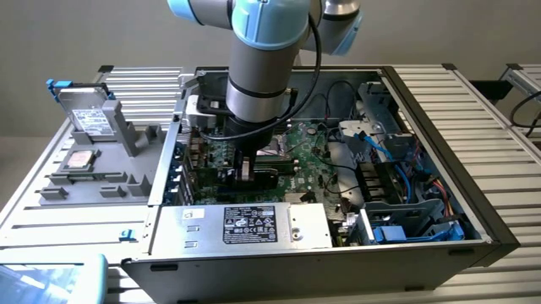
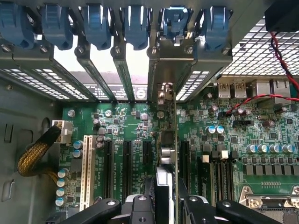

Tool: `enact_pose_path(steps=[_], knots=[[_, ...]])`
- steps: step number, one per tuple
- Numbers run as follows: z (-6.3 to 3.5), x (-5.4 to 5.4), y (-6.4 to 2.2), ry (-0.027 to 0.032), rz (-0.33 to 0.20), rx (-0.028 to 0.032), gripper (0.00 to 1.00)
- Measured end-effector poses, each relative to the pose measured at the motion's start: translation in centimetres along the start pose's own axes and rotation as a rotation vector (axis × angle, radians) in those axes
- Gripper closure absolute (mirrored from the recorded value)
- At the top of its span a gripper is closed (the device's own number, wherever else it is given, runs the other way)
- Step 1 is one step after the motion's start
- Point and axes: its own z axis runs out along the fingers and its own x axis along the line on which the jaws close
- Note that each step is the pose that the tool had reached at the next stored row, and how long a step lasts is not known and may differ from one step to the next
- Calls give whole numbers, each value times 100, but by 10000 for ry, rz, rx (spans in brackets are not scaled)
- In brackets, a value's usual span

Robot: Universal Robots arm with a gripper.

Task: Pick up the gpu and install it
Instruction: 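Insert the gpu into the slot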

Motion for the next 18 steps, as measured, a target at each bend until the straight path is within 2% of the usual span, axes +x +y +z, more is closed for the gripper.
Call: enact_pose_path(steps=[14, 18], knots=[[0, 0, -1, 3, 0, -1, 71], [2, -1, -1, -9, -2, 19, 71]])
